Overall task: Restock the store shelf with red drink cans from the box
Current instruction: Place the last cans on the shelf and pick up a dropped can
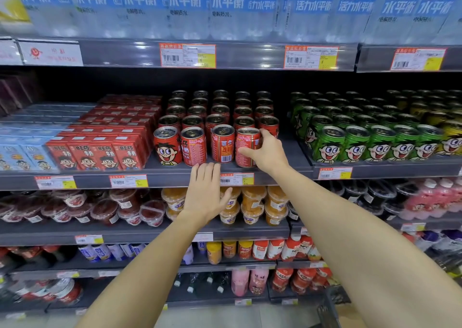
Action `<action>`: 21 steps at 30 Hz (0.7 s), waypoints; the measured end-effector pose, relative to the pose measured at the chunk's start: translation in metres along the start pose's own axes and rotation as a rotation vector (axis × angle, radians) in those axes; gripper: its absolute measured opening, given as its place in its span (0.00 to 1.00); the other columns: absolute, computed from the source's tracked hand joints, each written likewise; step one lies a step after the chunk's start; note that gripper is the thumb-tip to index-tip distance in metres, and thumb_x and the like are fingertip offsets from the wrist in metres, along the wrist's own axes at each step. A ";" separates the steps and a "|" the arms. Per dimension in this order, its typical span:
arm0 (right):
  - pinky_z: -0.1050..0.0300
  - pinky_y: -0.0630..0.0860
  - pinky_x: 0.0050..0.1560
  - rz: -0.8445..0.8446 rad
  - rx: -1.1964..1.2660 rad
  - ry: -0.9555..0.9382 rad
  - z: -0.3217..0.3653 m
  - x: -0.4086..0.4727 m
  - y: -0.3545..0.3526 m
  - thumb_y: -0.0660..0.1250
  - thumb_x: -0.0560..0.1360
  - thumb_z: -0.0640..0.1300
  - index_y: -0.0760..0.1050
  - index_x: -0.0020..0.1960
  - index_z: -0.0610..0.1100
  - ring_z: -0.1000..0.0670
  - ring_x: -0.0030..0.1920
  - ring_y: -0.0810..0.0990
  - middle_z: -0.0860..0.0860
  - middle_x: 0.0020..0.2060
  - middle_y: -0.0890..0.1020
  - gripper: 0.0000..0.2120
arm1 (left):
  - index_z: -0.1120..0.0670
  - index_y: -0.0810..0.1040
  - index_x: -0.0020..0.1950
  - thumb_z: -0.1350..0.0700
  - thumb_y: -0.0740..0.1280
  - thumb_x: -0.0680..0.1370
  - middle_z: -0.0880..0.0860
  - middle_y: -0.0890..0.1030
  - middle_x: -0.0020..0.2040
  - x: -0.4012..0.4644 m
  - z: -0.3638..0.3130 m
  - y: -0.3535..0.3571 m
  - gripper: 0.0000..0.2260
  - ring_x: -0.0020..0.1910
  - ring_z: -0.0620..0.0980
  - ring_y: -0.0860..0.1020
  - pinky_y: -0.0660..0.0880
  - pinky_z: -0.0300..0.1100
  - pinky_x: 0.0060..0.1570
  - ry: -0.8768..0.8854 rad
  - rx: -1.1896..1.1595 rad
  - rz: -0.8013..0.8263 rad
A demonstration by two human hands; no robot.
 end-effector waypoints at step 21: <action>0.46 0.74 0.66 -0.048 -0.034 0.002 -0.008 0.010 0.014 0.78 0.70 0.49 0.64 0.74 0.44 0.45 0.68 0.74 0.47 0.67 0.75 0.38 | 0.60 0.73 0.65 0.40 0.60 0.76 0.58 0.76 0.58 0.005 -0.002 -0.001 0.28 0.57 0.58 0.72 0.65 0.55 0.66 -0.047 -0.019 -0.037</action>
Point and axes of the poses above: each hand's wrist, its own x-axis towards the middle knuckle, its own y-axis out of the palm, z = x × y, the point moved 3 cm from there along x, towards the middle knuckle
